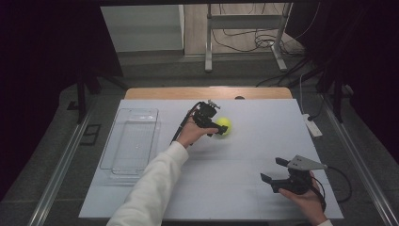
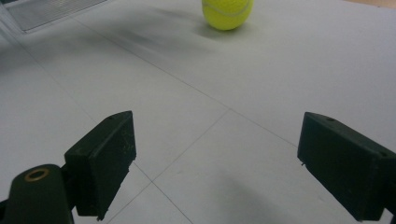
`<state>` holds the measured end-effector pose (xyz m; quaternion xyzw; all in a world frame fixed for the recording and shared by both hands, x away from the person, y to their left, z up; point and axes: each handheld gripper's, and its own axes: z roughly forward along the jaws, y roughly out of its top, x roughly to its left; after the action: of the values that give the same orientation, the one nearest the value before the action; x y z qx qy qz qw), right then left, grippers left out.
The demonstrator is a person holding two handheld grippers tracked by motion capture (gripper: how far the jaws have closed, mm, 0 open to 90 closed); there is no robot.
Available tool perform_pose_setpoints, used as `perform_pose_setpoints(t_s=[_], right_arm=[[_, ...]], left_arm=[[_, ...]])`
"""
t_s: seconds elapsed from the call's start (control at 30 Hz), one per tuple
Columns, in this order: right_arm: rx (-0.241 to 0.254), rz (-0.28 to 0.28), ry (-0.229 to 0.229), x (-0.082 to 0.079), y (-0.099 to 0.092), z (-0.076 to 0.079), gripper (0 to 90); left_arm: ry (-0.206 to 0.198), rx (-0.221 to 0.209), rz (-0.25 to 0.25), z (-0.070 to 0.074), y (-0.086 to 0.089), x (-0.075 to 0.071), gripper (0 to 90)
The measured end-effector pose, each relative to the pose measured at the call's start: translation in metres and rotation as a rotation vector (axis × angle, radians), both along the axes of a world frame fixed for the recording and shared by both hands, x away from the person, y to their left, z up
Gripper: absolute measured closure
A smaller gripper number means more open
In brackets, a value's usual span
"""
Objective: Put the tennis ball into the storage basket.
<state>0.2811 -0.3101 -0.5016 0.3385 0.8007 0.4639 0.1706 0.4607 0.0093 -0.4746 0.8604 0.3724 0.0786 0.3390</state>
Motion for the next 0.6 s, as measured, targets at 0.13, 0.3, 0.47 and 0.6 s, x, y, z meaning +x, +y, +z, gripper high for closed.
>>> perform_pose_setpoints(t_s=[0.13, 0.3, 0.47, 0.6], right_arm=[[-0.002, 0.001, 0.0, 0.0, 0.0, 0.0, 11.9], [-0.002, 0.0, 0.001, 0.0, 0.0, 0.0, 11.9], [-0.003, 0.0, 0.001, 0.0, 0.0, 0.0, 11.9], [-0.003, 0.001, 0.001, 0.0, -0.001, 0.0, 11.9]], left_arm=[[0.005, 0.001, 0.002, -0.001, -0.002, 0.003, 9.7], [0.011, 0.005, 0.009, -0.004, -0.005, 0.007, 9.9], [0.02, 0.007, 0.009, -0.008, -0.007, 0.009, 9.9], [0.021, 0.007, 0.007, -0.01, -0.01, 0.01, 10.1]])
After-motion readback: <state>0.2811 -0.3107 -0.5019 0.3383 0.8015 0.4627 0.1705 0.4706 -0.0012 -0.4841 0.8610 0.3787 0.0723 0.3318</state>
